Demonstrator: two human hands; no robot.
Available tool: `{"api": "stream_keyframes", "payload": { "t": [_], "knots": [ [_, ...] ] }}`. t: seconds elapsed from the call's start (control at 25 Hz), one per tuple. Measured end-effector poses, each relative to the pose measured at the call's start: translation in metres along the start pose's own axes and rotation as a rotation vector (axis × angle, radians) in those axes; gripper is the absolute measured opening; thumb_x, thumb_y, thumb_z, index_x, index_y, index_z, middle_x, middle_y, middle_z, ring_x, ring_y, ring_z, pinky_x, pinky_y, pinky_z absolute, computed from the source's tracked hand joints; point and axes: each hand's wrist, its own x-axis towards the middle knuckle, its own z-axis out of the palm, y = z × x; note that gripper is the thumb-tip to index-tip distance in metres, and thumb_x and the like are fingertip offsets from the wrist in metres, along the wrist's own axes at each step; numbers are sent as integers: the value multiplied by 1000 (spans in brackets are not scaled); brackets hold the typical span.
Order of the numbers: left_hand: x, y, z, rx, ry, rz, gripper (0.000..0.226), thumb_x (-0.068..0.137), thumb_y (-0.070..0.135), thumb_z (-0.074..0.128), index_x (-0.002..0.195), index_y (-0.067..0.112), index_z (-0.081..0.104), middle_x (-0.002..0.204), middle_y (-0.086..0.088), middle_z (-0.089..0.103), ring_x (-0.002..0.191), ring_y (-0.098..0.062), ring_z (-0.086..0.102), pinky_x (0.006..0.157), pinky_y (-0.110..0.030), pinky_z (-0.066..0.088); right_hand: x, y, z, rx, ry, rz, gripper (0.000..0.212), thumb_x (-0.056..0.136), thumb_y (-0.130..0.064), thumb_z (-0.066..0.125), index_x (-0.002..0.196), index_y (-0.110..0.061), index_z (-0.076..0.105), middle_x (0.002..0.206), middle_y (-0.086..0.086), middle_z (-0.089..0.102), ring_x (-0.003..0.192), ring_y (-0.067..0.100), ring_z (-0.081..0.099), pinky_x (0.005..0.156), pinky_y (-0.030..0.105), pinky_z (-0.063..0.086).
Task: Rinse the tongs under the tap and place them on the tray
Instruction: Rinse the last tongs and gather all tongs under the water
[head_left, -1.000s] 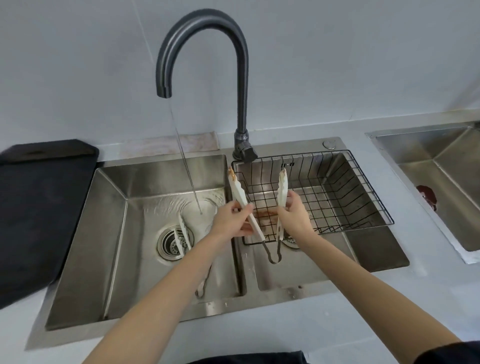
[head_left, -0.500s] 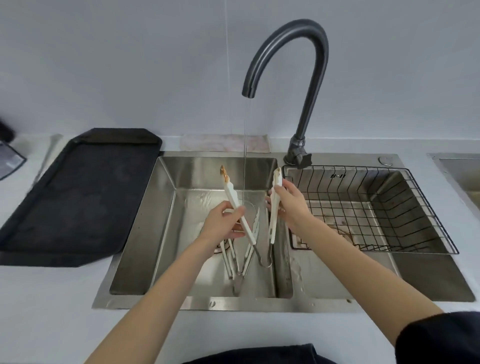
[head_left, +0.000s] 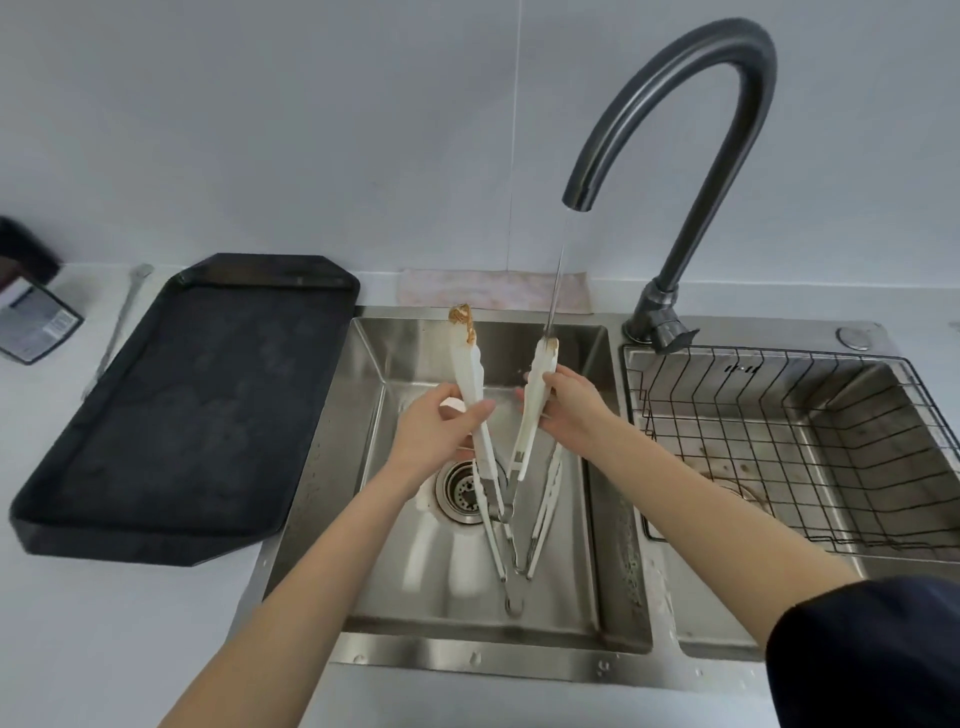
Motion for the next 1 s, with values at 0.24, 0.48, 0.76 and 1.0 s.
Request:
{"api": "stream_keyframes", "payload": {
  "t": [0.24,0.48,0.76,1.0],
  "knots": [
    [21,7,-7,49,15,18,16,84,29,65,86,14,58,68,-3,66,45,1,63,51,-20,58,23,6,10,80,13,76,37,98,-4,33,133,6,39,93,16,58,79,21,58,104,42,42],
    [25,-1,-6,-171,15,-145,20,89,31,57,83,12,55,70,-2,61,45,-3,62,50,-23,58,39,3,6,120,-2,122,23,96,-28,45,84,-10,50,61,2,42,54,12,43,65,26,47],
    [17,-22,2,-299,30,-314,21,96,25,41,84,13,53,66,-4,54,52,-12,60,40,-20,50,29,-14,7,254,-163,75,19,91,-10,49,72,-8,49,46,0,52,50,11,53,71,23,52],
    [14,-25,12,-333,-42,-345,22,97,24,39,91,11,55,67,-3,56,44,-6,63,41,-19,50,19,-24,22,233,-105,67,31,92,-43,48,77,-16,51,43,-6,47,30,3,43,36,12,41]
  ]
}}
